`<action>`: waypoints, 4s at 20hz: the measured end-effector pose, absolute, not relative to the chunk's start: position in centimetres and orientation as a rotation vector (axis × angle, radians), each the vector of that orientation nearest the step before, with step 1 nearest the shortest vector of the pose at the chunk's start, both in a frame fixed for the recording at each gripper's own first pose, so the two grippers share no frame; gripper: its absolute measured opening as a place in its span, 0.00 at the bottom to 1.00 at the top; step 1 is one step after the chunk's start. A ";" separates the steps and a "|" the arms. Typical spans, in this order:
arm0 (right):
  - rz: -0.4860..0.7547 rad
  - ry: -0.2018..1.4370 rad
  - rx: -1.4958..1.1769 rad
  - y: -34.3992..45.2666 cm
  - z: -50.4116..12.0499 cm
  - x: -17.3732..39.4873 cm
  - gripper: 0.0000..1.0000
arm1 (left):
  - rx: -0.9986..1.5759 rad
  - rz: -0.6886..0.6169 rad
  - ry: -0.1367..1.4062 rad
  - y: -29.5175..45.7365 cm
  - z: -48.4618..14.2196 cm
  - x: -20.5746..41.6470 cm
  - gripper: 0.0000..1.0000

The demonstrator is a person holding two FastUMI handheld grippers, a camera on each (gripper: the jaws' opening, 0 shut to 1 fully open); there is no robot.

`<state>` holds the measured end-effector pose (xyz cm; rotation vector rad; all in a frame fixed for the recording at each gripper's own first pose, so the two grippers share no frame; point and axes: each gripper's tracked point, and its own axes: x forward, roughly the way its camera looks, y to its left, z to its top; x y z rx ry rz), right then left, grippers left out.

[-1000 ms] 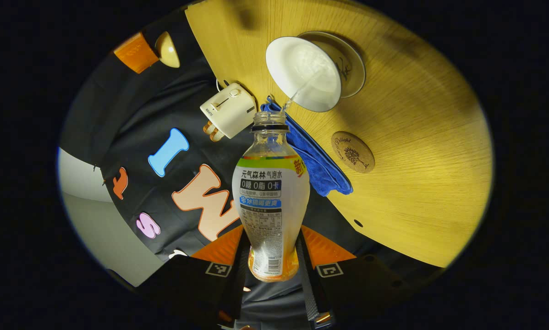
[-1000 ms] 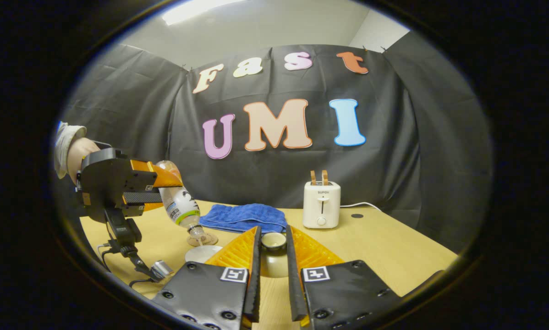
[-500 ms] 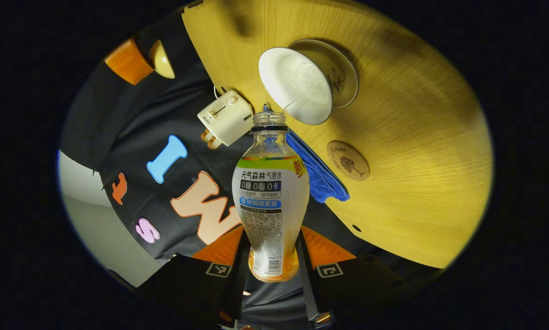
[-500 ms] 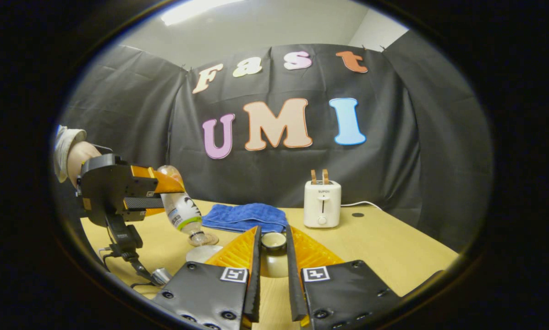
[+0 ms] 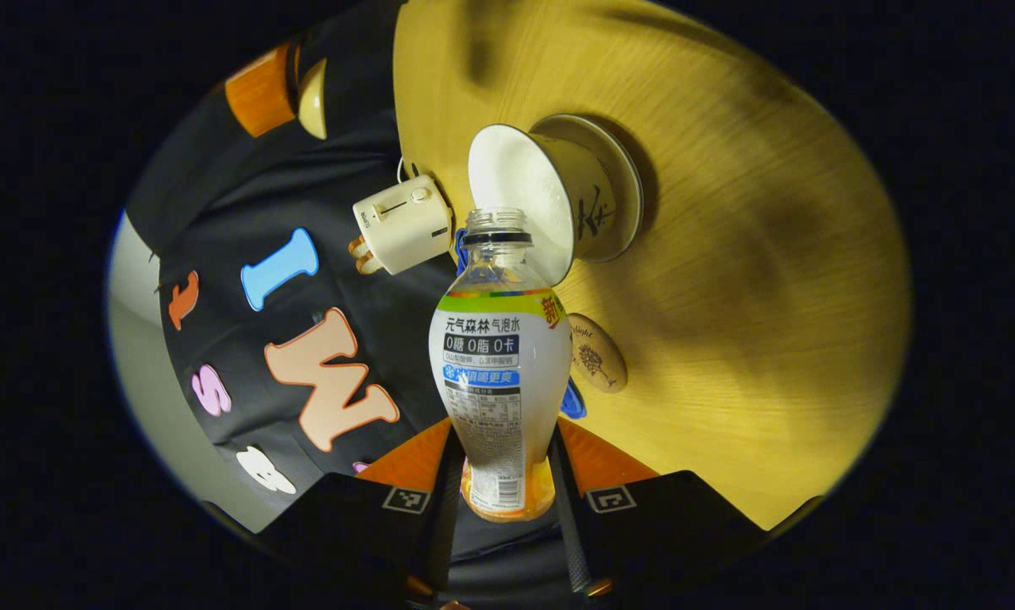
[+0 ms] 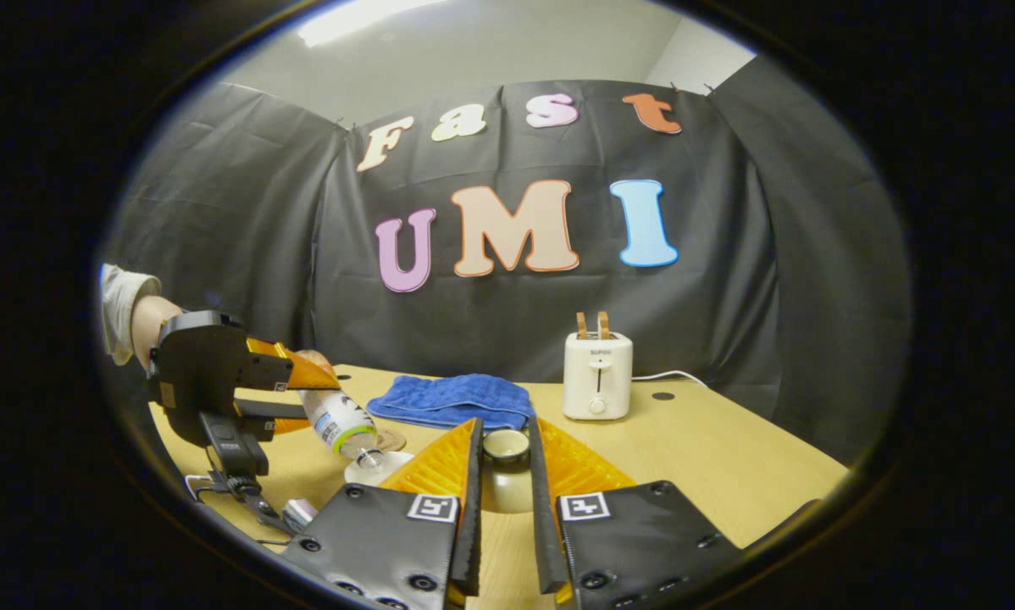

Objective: Open the teacup lid with one hand, grasp the water bottle and pour water into the teacup with the other hand; after pouring, place the water bottle on the coaster and then close the teacup lid.

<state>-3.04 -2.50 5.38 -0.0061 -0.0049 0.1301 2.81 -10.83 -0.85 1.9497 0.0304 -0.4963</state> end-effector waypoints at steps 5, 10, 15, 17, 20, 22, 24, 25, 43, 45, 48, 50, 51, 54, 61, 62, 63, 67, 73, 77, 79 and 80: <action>0.142 -0.002 0.015 -2.2 5.5 -2.8 0.29 | 1.659 -0.535 0.081 -10.4 -1.4 2.3 0.51; 0.157 0.003 0.026 -1.5 5.4 -2.7 0.29 | 1.264 -0.584 0.095 -12.2 -1.4 2.1 0.53; 0.183 0.012 0.020 -0.2 5.5 -2.7 0.29 | 0.971 -0.582 0.075 -13.2 0.4 1.8 0.53; 0.187 0.013 0.015 0.2 5.6 -2.7 0.29 | 0.847 -0.582 0.076 -13.4 1.0 1.9 0.53; 0.198 0.014 0.014 0.7 5.7 -3.0 0.29 | 0.712 -0.560 0.070 -13.1 1.9 2.4 0.53; 0.197 0.017 0.005 0.9 5.7 -2.9 0.29 | 0.612 -0.547 0.076 -12.9 2.1 3.2 0.52; 0.201 0.021 0.008 1.2 5.5 -2.8 0.29 | 0.504 -0.523 0.092 -12.7 2.2 4.2 0.53; 0.203 0.024 0.008 1.4 5.4 -2.9 0.29 | 0.450 -0.513 0.103 -12.7 2.1 4.8 0.53; 0.187 0.087 0.029 0.5 2.5 -1.3 0.29 | 0.062 -0.471 0.163 -14.8 -2.2 11.3 0.54; 0.191 0.090 0.034 0.6 2.3 -1.2 0.29 | 0.066 -0.467 0.175 -14.6 -2.2 11.0 0.53; 0.202 0.096 0.038 1.2 2.0 -1.2 0.30 | 0.058 -0.463 0.172 -14.5 -2.3 11.0 0.59; 0.207 0.095 0.034 1.6 2.0 -1.2 0.30 | 0.053 -0.462 0.172 -14.5 -2.3 10.9 0.63; 0.208 0.094 0.032 1.7 2.0 -1.4 0.30 | 0.052 -0.461 0.177 -14.5 -2.4 10.9 0.64; 0.214 0.092 0.032 2.0 2.1 -1.5 0.31 | 0.045 -0.463 0.195 -14.3 -2.9 10.5 0.65; 0.262 0.058 0.053 3.8 2.8 -0.9 0.29 | 0.032 -0.438 0.140 -12.8 -0.8 8.5 0.91; 0.275 0.058 0.066 4.4 2.8 -0.6 0.29 | 0.037 -0.431 0.132 -12.4 -0.6 8.0 0.92; 0.289 0.060 0.077 4.9 2.8 -0.5 0.29 | 0.042 -0.420 0.125 -11.9 -0.4 7.6 0.92; 0.338 0.050 0.068 7.1 2.4 0.0 0.31 | 0.052 -0.375 0.098 -9.7 0.2 5.2 0.92; 0.366 0.079 0.049 9.4 0.5 0.4 0.31 | 0.057 -0.327 0.061 -7.6 1.2 2.5 0.92; 0.365 0.112 0.036 10.1 -0.8 0.8 0.30 | 0.038 -0.309 0.027 -7.2 2.2 1.0 0.92; 0.358 0.130 0.018 10.1 -1.5 0.9 0.29 | 0.032 -0.306 0.007 -7.3 2.6 0.5 0.91; 0.353 0.136 0.011 10.2 -1.9 0.9 0.31 | 0.032 -0.306 0.003 -7.4 2.7 0.4 0.92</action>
